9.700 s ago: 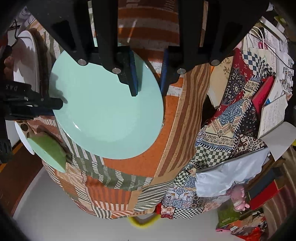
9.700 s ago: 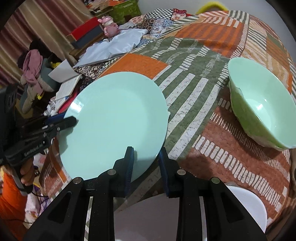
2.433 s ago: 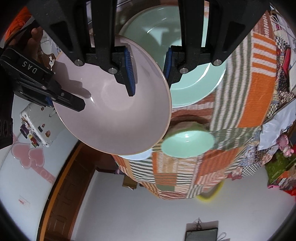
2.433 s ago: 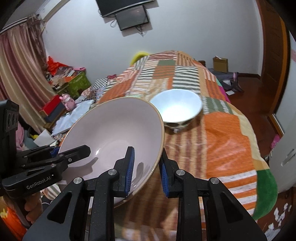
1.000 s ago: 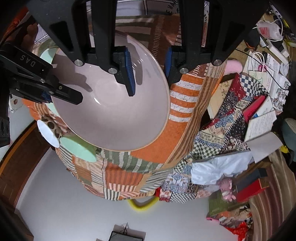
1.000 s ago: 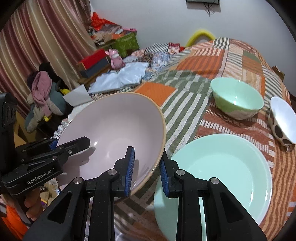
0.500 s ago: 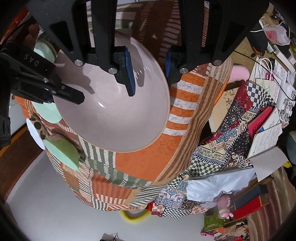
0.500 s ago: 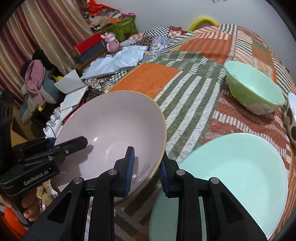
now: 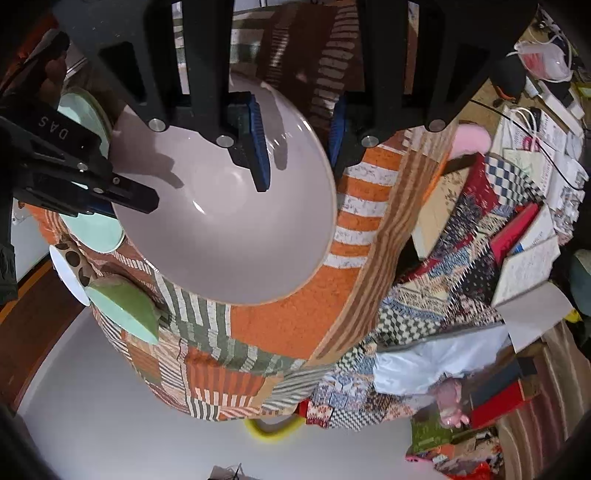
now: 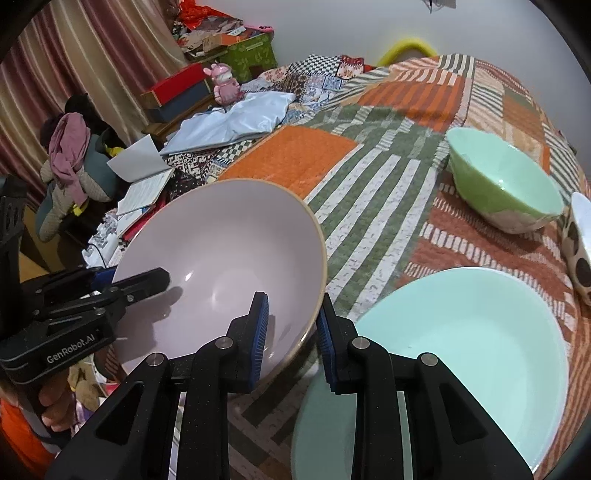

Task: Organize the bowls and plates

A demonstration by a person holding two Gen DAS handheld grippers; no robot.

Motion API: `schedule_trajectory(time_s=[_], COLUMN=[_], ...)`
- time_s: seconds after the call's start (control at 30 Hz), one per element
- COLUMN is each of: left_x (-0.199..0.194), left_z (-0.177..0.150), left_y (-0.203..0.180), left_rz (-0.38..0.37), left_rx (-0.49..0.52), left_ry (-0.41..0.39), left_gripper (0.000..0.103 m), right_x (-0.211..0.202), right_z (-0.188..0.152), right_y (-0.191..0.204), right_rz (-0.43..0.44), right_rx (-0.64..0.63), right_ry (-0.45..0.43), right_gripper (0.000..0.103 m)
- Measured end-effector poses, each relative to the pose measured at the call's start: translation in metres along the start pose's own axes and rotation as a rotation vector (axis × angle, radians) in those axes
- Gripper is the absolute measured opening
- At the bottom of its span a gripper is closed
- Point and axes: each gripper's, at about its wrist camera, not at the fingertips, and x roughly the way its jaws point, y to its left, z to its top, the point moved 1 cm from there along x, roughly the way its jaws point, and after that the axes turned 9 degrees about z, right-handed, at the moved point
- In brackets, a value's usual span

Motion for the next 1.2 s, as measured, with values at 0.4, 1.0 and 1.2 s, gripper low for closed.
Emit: schedule_trajectory(time_s=[0.4, 1.0, 1.2], left_x=[-0.041, -0.055, -0.033], left_z=[0.011, 0.07, 0.101], left_y=[-0.013, -0.094, -0.121], left_rz=[0.048, 0.007, -0.024], left_rx=[0.028, 0.108, 0.148], left_ry=[-0.086, -0.196, -0.167], left_gripper=[0.033, 0.07, 0.07], right_x=[-0.05, -0.113, -0.103], right_z=[0.001, 0.012, 0.017], right_y=[-0.018, -0.106, -0.138], right_rz=[-0.007, -0.122, -0.145], right_rx=[0.015, 0.162, 0.211], right_ry=[-0.112, -0.285, -0.259], right_gripper=[0.026, 0.052, 0.052])
